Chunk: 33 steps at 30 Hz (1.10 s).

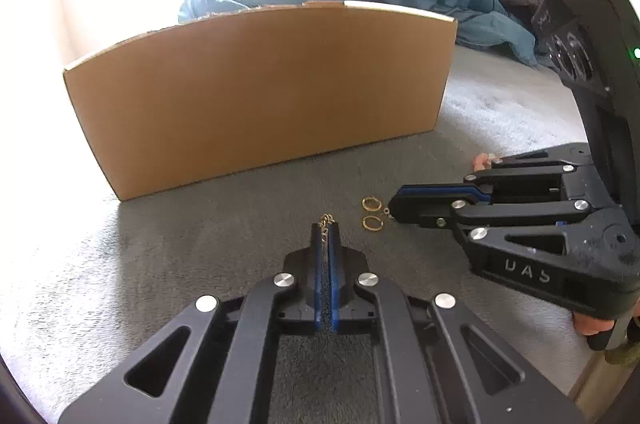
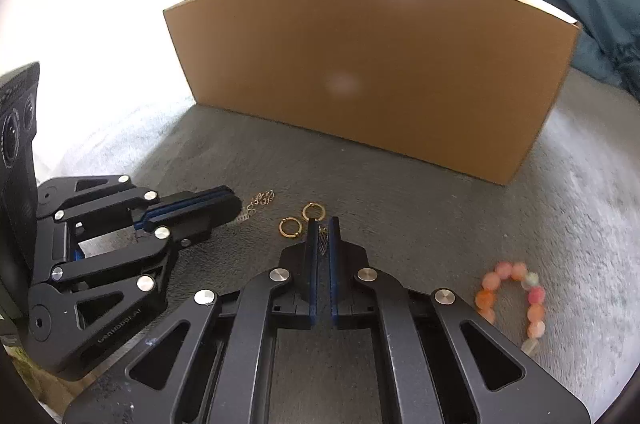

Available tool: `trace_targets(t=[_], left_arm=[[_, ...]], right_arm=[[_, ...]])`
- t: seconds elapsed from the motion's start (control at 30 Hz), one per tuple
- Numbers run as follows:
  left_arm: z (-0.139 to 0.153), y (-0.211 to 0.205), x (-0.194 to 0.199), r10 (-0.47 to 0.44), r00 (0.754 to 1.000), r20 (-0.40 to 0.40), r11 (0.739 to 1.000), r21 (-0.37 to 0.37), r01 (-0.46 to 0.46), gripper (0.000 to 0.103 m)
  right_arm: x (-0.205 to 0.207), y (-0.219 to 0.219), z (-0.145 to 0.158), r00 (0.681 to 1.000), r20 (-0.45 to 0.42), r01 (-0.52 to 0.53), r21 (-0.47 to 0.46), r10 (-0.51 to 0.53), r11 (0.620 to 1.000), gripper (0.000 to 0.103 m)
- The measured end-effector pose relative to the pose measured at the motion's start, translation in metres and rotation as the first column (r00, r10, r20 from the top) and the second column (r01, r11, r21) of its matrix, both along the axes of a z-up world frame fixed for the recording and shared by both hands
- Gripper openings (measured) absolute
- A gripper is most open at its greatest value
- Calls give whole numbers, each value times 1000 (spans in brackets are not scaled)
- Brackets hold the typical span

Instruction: Organize jewelry

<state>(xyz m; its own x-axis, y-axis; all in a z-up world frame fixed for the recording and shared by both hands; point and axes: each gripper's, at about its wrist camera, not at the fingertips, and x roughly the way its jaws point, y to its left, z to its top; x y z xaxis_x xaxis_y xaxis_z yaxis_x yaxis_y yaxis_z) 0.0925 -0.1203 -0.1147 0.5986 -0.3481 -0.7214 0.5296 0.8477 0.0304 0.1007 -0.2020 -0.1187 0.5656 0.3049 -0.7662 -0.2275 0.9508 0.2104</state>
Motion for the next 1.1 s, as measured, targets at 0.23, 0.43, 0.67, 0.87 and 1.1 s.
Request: trace_targets(t=[0.23,0.43,0.67,0.87,1.1], left_arm=[[3,4,2,27,1000,-10,999,-20,-27,3],[6,9,3,54,996,-70,995,-75,-59,6],[-7,6,1,74,993,-89,995,-59,-79,8],[-10,5,3,79,992,-96,995,-46,-83,9],[-13,2,8,84,991,-108,996,-29,-88,10]], right_arm=[[-4,-10,-2,999,-30,43,47,-41,998,10],[-10,-8,0,999,-10,45,35,-45,998,24],[-7,6,-5,1000,14,20,-30,-20,999,24],[1,18,-11,1000,18,14,-55,-13,998,24],[9,25,-19,1000,4,15,-57,-15,998,21]])
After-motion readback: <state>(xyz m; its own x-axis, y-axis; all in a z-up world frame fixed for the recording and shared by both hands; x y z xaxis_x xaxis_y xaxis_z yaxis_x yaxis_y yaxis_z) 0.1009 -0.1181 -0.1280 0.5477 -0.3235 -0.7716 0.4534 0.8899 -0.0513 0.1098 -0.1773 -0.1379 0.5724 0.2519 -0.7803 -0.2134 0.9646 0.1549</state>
